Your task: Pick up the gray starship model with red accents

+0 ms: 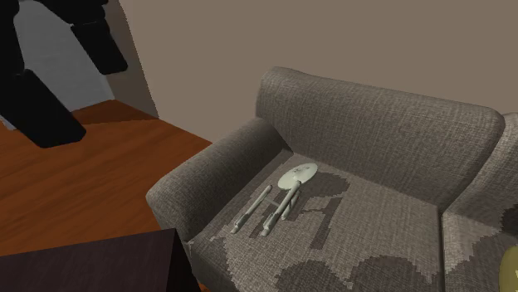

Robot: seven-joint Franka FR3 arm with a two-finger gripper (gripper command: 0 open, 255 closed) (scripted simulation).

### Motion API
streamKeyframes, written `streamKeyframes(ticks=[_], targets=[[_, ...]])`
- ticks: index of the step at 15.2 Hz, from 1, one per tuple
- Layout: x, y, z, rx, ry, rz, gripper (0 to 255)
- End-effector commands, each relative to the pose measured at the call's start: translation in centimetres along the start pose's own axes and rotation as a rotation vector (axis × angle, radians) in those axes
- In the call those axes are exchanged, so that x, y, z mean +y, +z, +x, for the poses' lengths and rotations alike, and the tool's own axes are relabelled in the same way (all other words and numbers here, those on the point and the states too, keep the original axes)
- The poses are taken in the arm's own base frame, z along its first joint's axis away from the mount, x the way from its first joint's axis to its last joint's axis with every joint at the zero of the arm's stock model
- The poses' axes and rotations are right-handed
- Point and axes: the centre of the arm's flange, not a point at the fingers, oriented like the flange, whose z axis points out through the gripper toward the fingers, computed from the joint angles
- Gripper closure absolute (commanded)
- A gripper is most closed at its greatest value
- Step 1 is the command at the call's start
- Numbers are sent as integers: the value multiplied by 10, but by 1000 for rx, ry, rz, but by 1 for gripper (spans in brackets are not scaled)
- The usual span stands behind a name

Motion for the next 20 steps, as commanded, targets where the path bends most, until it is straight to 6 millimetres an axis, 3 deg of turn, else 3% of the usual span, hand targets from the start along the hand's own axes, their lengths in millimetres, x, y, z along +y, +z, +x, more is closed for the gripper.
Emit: streamKeyframes(ticks=[1, 20], targets=[[0, 0, 0, 0, 0, 0, 0], [-124, 217, 59, -14, 246, -72, 0]])
